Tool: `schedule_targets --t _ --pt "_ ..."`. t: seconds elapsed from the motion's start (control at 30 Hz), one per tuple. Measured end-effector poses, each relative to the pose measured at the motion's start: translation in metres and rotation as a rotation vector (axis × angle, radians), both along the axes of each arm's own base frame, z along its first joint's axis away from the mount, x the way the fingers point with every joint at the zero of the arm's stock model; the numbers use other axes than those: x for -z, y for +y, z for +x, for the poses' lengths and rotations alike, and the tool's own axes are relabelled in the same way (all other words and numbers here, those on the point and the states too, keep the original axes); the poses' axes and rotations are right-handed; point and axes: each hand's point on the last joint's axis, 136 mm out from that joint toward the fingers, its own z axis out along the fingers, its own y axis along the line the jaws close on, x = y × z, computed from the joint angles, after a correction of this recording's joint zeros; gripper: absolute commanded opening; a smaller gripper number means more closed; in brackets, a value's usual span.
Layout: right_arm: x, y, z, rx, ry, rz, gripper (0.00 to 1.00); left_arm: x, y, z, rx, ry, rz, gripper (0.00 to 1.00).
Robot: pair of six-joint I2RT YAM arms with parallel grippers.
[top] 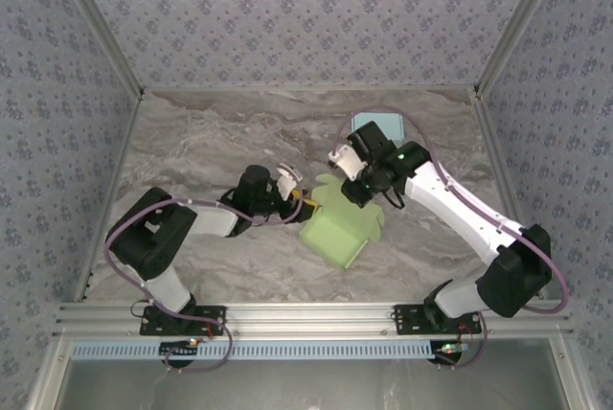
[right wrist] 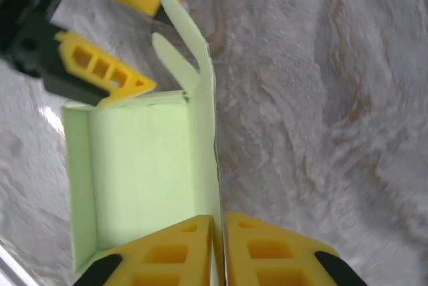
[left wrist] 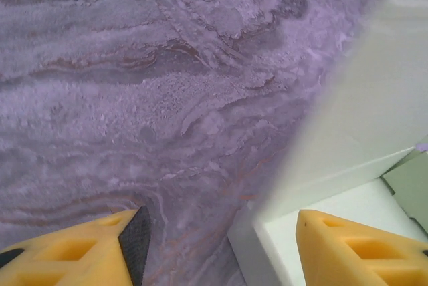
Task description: Fold the paper box
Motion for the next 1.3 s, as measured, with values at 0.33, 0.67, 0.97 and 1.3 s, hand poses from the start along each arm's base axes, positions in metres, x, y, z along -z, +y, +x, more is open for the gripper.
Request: schedule_targets --t 0.33,0.67,0.97,1.3 --pt "-0.020 0.016 0.005 -0.427 -0.260 -0.089 0.12 -0.016 0.026 -0.011 -0.172 0.217 -0.182 0.90" --pt "-0.064 -0.010 -0.010 -0.488 -0.554 0.040 0.30 -0.038 0.053 0.000 -0.273 0.347 -0.335 0.99" --pt "-0.055 0.001 -0.016 -0.489 -0.374 0.090 0.74 -0.028 0.071 0.001 -0.377 0.448 -0.309 0.99" --pt "0.020 0.016 -0.009 -0.408 -0.042 -0.048 0.28 -0.008 0.105 0.013 -0.534 0.542 -0.281 0.98"
